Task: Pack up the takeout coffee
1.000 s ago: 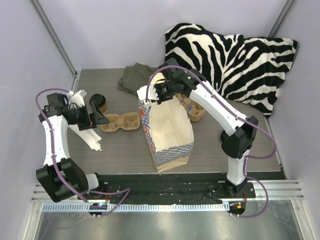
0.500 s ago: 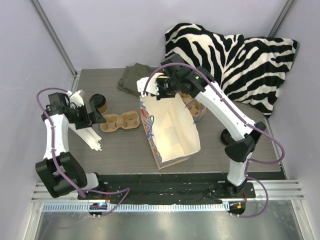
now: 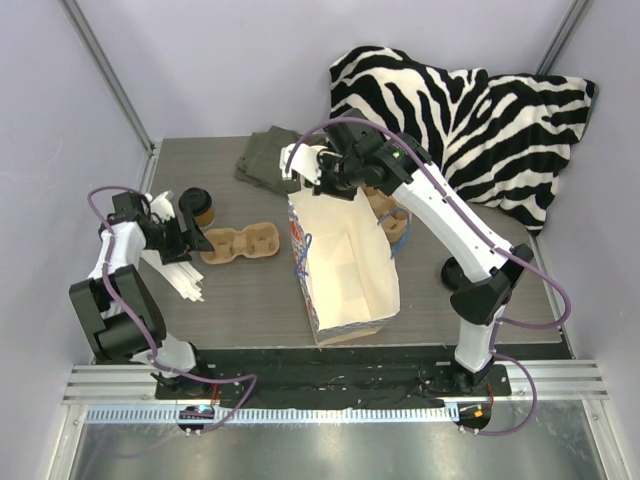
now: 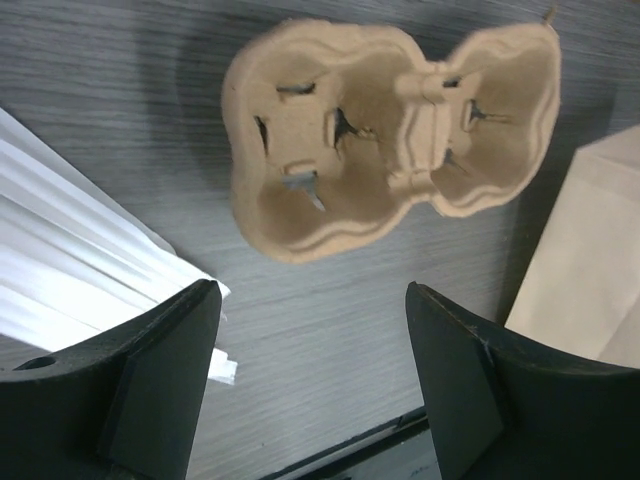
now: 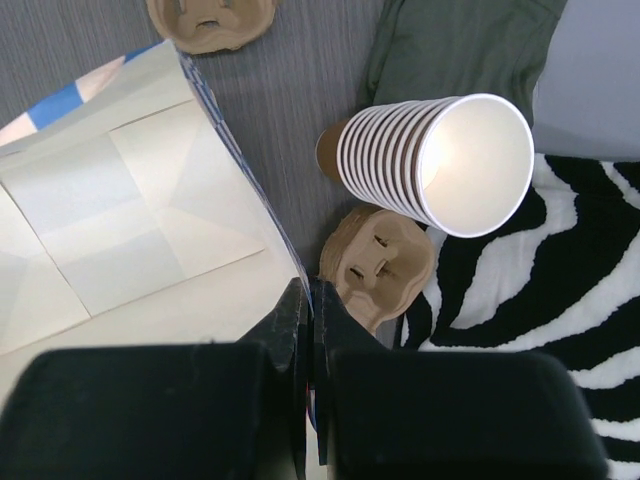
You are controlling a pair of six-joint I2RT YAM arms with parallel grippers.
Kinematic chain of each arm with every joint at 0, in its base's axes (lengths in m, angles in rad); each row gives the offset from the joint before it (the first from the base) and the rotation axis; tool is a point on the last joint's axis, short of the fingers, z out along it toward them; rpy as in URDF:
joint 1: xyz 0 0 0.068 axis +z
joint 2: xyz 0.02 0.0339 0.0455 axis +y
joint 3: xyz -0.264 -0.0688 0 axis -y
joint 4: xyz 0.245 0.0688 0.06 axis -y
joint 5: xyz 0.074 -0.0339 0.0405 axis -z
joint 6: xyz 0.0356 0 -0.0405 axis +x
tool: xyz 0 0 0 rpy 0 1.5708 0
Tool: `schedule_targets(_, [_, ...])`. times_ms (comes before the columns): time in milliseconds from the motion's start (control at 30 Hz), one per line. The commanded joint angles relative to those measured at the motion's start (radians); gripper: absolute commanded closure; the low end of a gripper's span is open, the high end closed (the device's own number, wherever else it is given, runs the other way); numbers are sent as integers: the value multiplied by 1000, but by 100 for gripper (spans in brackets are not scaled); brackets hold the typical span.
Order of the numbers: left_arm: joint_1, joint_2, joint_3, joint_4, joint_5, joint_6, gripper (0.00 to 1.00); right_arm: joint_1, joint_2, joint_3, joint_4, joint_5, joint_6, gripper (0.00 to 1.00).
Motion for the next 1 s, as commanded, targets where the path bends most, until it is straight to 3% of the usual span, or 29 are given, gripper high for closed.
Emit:
schedule_targets(0, [-15, 45, -2, 118, -23, -41, 23, 0, -43, 37, -1, 8, 87, 99])
schedule_targets(333, [-57, 174, 22, 198, -33, -62, 34, -9, -28, 38, -13, 10, 159, 99])
schedule_targets(567, [-63, 214, 53, 178, -32, -67, 60, -34, -10, 43, -36, 8, 214, 99])
schedule_targets(967, [-63, -3, 41, -2, -23, 40, 94, -83, -2, 40, -65, -39, 307, 99])
